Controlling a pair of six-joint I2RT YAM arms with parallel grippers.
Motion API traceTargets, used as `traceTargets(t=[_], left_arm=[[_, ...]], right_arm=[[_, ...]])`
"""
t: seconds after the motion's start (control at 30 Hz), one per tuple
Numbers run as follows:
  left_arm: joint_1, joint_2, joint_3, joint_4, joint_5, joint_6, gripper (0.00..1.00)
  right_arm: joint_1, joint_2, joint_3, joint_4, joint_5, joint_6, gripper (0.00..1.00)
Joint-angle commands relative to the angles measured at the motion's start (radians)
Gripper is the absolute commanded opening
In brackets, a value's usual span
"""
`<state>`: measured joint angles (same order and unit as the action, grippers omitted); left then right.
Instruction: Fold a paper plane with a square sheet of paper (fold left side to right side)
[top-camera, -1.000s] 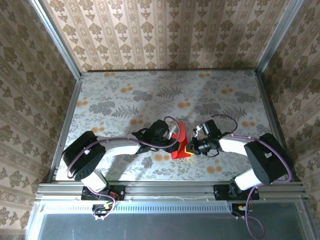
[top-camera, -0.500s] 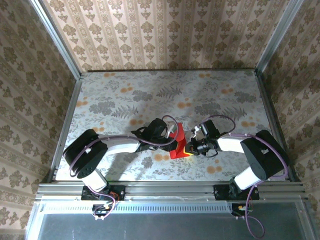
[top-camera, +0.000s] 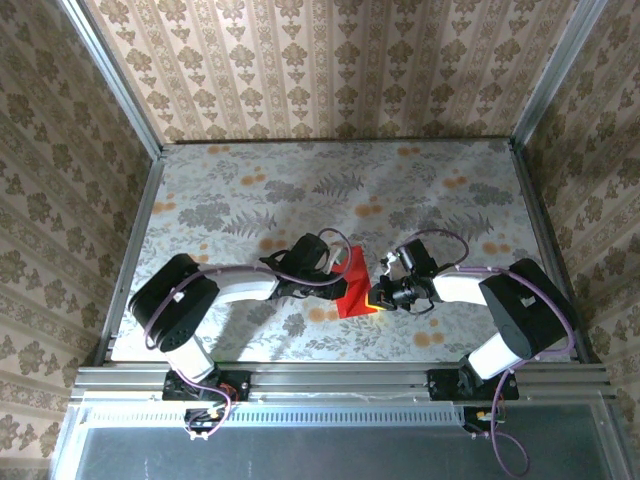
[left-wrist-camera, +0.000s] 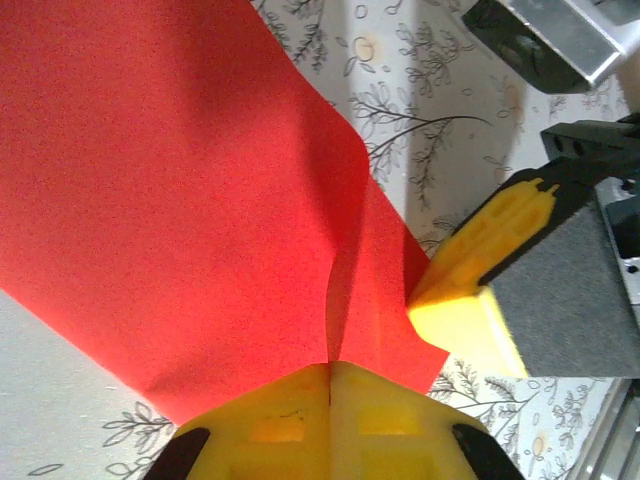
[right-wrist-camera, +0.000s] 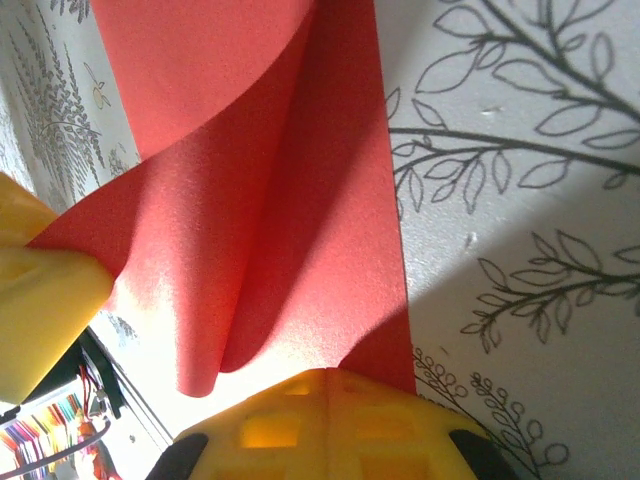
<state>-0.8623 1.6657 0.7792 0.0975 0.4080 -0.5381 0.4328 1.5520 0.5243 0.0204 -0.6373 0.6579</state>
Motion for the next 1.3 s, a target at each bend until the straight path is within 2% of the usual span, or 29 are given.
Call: traceTargets(t=[0.0, 1.27], left_arm=[[0.014, 0.027, 0.019, -0.032, 0.020, 0.042, 0.00], [0.062, 0.029, 0.029, -0.077, -0.057, 0.091, 0.00]], right_arm=[[0.015, 0.040, -0.008, -0.069, 0.057, 0.006, 0.00], [0.020, 0.080, 0.026, -0.097, 0.064, -0.007, 0.00]])
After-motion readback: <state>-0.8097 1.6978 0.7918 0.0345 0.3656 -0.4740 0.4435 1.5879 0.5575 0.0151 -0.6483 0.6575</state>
